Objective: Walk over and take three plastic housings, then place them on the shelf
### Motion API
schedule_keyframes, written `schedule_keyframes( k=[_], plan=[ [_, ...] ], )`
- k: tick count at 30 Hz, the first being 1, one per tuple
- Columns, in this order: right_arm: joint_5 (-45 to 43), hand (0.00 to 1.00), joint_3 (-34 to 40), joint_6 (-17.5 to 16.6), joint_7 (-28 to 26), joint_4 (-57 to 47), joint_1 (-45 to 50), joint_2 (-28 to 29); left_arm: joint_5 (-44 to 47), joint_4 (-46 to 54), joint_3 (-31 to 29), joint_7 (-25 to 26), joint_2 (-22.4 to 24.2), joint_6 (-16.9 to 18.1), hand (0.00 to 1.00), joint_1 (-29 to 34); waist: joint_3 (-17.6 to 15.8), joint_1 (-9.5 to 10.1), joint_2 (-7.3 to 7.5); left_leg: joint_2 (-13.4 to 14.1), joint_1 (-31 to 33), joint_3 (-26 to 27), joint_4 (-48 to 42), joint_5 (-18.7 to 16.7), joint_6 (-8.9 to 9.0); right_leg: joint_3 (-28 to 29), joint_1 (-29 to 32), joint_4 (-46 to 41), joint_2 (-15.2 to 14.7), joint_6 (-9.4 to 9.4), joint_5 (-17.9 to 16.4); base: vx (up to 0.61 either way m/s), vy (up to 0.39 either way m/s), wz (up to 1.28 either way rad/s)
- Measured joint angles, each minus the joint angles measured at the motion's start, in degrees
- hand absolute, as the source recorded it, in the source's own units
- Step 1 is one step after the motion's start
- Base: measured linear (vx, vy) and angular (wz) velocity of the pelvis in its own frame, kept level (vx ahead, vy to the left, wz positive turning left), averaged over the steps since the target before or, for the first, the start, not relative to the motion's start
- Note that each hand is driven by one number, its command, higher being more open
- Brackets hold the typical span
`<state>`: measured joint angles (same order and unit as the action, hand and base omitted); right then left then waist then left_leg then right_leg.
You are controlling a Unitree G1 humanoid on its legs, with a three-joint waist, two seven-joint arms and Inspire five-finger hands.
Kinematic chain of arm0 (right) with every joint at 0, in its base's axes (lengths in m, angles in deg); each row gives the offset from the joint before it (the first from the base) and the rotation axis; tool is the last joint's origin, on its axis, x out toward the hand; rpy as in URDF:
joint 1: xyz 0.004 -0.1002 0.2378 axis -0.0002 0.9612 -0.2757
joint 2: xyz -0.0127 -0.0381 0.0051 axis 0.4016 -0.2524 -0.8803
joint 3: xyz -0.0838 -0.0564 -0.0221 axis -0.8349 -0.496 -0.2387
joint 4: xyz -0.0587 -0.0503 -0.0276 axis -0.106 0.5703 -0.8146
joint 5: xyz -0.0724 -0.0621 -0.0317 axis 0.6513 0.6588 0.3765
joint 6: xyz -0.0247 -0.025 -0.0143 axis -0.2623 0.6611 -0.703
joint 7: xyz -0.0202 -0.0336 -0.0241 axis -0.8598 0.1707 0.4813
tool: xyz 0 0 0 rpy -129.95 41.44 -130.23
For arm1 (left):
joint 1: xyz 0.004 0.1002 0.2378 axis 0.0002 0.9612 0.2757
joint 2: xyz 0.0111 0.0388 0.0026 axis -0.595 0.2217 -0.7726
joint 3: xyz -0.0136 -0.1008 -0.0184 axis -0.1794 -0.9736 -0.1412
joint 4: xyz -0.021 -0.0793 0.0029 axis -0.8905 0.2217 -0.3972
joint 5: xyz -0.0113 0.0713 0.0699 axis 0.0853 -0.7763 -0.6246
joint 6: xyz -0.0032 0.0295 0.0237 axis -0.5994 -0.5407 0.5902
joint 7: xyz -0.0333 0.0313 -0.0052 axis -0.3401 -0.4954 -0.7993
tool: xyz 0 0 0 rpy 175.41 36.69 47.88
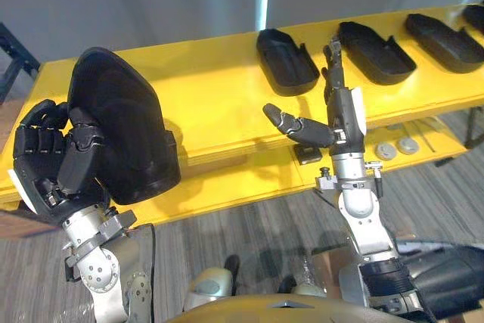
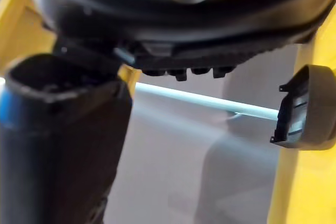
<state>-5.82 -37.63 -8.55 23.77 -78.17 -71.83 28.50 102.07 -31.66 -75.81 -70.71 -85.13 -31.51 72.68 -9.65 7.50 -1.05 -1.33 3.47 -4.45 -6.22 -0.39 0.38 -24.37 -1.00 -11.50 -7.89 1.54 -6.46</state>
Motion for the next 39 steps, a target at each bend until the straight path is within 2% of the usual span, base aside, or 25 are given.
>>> schedule_keyframes(
  k=[1, 4, 11, 13, 14, 16, 17, 18, 19, 20, 22, 23, 24, 25, 27, 30, 33, 39],
  plan=[
    [0.0, 1.0, 1.0, 0.0, 0.32, -0.01, -1.02, 0.02, 0.03, 0.76, 0.34, -1.09, 0.03, 0.0, 0.0, 1.01, 0.05, 0.04, 0.09, 0.35, -0.88, 2.58, 0.69, 0.13, -0.02, -0.75, -1.27, 0.99, 0.26, -0.06, -0.04, 0.21, -0.08, 0.45],
    [-0.01, 1.0, 2.03, -0.12, 0.54, -0.06, -1.56, 0.04, 0.05, 1.06, 1.12, -2.52, -0.01, 0.0, 0.0, 1.75, 0.09, 0.13, 0.06, 0.21, -2.0, 5.67, 0.81, 0.16, -0.05, -0.98, -3.38, 2.2, 0.24, -0.07, -0.05, 0.13, -0.014, 0.21],
    [-0.06, 1.0, 2.34, -0.45, 0.44, -1.13, -1.67, 0.23, 2.36, 1.14, 3.39, -4.79, -0.55, 0.0, 0.0, 1.6, 1.14, -0.17, 0.66, -0.41, -2.12, 6.32, 1.15, 0.12, -0.01, -0.82, -4.76, 3.73, 0.09, -0.04, -0.02, 0.05, 0.004, 0.12],
    [-0.08, 1.0, 2.4, -0.46, 0.32, -1.62, -1.04, 0.25, 4.5, 1.14, 3.93, -5.98, -0.65, 0.0, 0.0, 1.57, 1.13, -0.68, 0.58, -0.46, -0.74, 6.68, -2.16, -0.96, 1.03, -0.85, -5.29, 3.78, 0.01, -0.09, -0.07, -0.06, 0.017, 0.18],
    [-0.07, 1.0, 2.62, -0.48, 0.26, -2.53, -0.15, 0.25, 5.5, 1.26, 4.16, -7.02, -0.75, 0.0, 0.0, 1.5, 1.07, -1.19, 0.41, -0.2, 1.46, 7.62, -6.83, -2.16, 1.77, -0.86, -5.49, 3.76, 0.08, -0.16, -0.19, -0.1, 0.031, 0.19],
    [-0.06, 1.0, 3.04, -0.55, 0.21, -3.1, 0.72, 0.15, 6.85, 1.55, 4.53, -8.01, -0.87, -0.03, 0.0, 1.3, 0.93, -1.78, 0.14, -0.02, 3.48, 9.54, -10.94, -2.42, 2.19, -0.46, -6.11, 3.88, -0.16, -0.4, -0.63, -0.13, 0.067, 0.19],
    [-0.03, 1.0, 4.19, -0.63, 0.22, -3.29, 0.83, 0.0, 8.41, 1.74, 4.68, -10.01, -0.87, -0.23, 0.0, 0.65, 1.02, -2.65, -0.35, 0.37, 4.25, 10.82, -12.41, -4.43, 3.43, -0.52, -6.53, 4.39, -0.93, 0.2, -1.11, -0.14, 0.112, 0.14],
    [-0.04, 1.0, 4.74, -0.77, 0.23, -3.31, 0.8, -0.04, 8.96, 1.96, 4.72, -10.72, -0.9, -0.22, 0.0, 0.35, 0.9, -2.84, -0.94, 1.79, 4.66, 12.44, -13.93, -5.73, 1.62, -0.66, -6.58, 4.08, -0.93, 0.22, -1.09, -0.17, 0.162, 0.09],
    [-0.11, 1.0, 5.09, -1.0, 0.29, -3.3, 0.85, 0.0, 10.28, 2.8, 4.61, -12.5, -1.24, -0.23, 0.0, 0.03, 0.83, -3.31, -1.78, 5.13, 5.2, 14.12, -16.25, -6.97, 1.16, -0.19, -6.59, 3.32, -1.18, 0.25, -1.34, -0.1, 0.124, -0.07],
    [-0.1, 1.0, 5.06, -1.05, 0.32, -3.29, 0.85, 0.01, 11.46, 3.09, 4.62, -13.64, -1.61, -0.25, 0.0, -0.25, 0.85, -3.59, -1.99, 6.59, 5.26, 14.18, -16.76, -6.99, 1.22, 0.6, -6.47, 2.82, -1.56, 0.48, -1.6, -0.11, 0.191, -0.28],
    [-0.07, 1.0, 4.88, -1.43, 0.42, -3.29, 0.84, -0.58, 15.93, 4.07, 4.52, -16.54, -2.41, -1.11, 0.0, -2.0, 1.69, -4.12, -2.96, 9.7, 3.53, 13.12, -14.33, -5.1, 2.44, 3.4, -4.31, -0.09, -3.61, 1.85, -2.43, -0.09, 0.313, -0.54],
    [-0.09, 1.0, 4.6, -1.53, 0.35, -3.31, 0.85, -2.02, 18.11, 5.4, 4.53, -17.22, -2.4, -2.59, 0.0, -2.52, 2.94, -4.65, -4.94, 10.77, 1.21, 12.96, -10.87, -2.83, 3.41, 5.17, -3.25, -1.69, -4.49, 3.15, -2.82, -0.03, 0.363, -0.58],
    [-0.09, 1.0, 4.47, -1.56, 0.33, -3.31, 0.89, -2.32, 18.74, 5.59, 4.54, -17.68, -2.45, -3.19, 0.0, -3.05, 3.53, -4.84, -5.81, 10.59, -0.18, 13.05, -8.87, -4.11, 5.35, 6.01, -2.69, -2.4, -5.0, 4.2, -2.89, 0.03, 0.374, -0.59],
    [-0.22, 1.0, 4.59, -1.58, 0.39, -3.31, 1.65, -2.33, 20.12, 5.78, 4.56, -18.17, -3.44, -4.71, 0.0, -4.78, 4.17, -5.27, -5.61, 8.24, -1.69, 15.11, -6.8, -3.7, 4.43, 7.45, -2.3, -2.69, -7.14, 5.11, -2.47, 0.06, 0.339, -0.34],
    [-1.18, 1.0, 4.62, -1.6, 0.46, -3.34, 3.21, -0.97, 20.26, 6.93, 4.54, -17.94, -5.41, -7.14, 0.0, -7.28, 4.29, -6.78, -3.88, 4.8, -2.99, 16.21, -3.11, -2.21, 2.64, 8.03, -2.82, -0.75, -10.04, 7.65, -0.07, 0.05, 0.263, -0.14],
    [-1.12, 1.0, 4.55, -1.57, 0.11, -3.34, 6.14, 1.23, 20.73, 6.98, 4.45, -15.87, -7.27, -11.11, 0.0, -8.57, 4.34, -8.05, -2.14, 2.42, -6.48, 17.17, 4.45, 1.43, 1.88, 7.82, -4.23, 2.8, -11.02, 8.99, 2.81, 0.03, 0.126, -0.03],
    [-1.07, 1.0, 4.89, -1.55, -0.7, -3.34, 7.86, 2.31, 20.72, 5.31, 3.82, -12.09, -7.51, -14.12, 0.0, -9.66, 4.34, -8.74, -1.92, 2.1, -8.0, 17.29, 8.26, 3.34, 2.01, 7.21, -4.69, 4.17, -10.81, 9.69, 3.7, 0.01, 0.019, 0.01],
    [-0.93, 1.0, 4.51, -0.27, -1.92, -3.34, 8.13, 2.45, 22.14, -3.8, 3.07, -4.31, -7.59, -16.22, 0.0, -16.36, 4.3, -9.63, -1.9, 3.3, -8.13, 17.54, 11.04, 4.98, 2.52, 7.22, -4.15, 5.82, -8.99, 9.02, 4.85, 0.0, -0.003, -0.01]
  ],
)
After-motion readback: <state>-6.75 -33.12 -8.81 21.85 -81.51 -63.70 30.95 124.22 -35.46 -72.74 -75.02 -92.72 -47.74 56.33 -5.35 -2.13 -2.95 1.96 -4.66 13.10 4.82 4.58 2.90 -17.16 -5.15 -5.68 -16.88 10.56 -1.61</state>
